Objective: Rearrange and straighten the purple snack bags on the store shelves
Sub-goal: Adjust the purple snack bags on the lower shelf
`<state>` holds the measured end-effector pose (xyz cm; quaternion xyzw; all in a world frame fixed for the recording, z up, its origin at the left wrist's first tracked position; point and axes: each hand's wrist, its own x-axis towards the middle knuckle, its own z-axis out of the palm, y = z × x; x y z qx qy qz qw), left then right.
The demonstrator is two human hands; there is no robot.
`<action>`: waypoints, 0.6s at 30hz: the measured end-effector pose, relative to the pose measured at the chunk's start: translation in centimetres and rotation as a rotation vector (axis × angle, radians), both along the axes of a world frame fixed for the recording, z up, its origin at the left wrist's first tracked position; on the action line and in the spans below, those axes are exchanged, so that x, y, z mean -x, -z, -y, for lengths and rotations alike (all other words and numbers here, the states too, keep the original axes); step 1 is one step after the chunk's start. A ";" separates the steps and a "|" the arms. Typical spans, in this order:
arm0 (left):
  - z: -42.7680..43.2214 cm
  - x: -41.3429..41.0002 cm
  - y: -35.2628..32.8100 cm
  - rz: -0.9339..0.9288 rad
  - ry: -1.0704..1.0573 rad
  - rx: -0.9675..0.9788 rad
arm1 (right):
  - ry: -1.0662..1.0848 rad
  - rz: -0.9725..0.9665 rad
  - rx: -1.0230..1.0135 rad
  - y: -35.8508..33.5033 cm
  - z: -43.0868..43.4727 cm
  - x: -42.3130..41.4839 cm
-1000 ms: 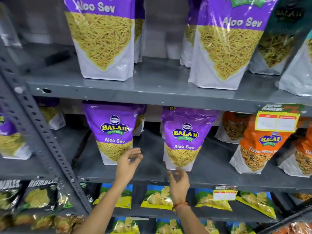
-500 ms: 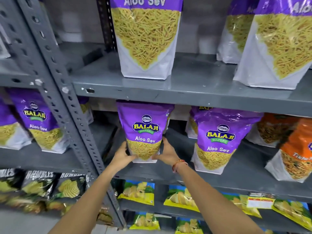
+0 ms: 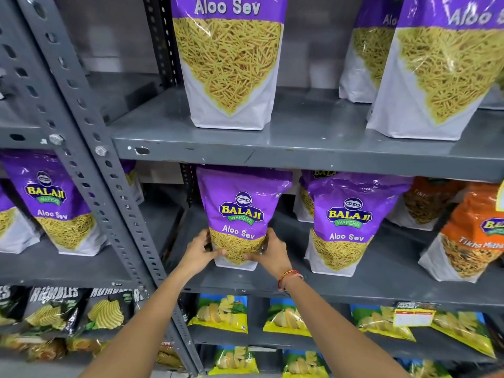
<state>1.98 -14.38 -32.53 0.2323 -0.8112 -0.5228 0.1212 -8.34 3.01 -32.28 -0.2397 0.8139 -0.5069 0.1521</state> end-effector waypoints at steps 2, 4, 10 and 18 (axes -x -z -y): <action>-0.1 -0.1 -0.1 0.009 -0.003 -0.003 | -0.017 0.011 -0.010 -0.2 -0.1 0.0; -0.3 -0.2 -0.2 0.020 -0.007 0.005 | -0.035 0.023 -0.026 -0.5 -0.1 0.2; -0.8 -0.6 -0.7 0.075 -0.032 0.089 | -0.037 0.042 -0.089 -1.2 -0.2 -0.5; -3.1 -2.2 -1.6 0.163 -0.187 0.260 | 0.122 -0.186 -0.044 -4.0 -3.6 -3.7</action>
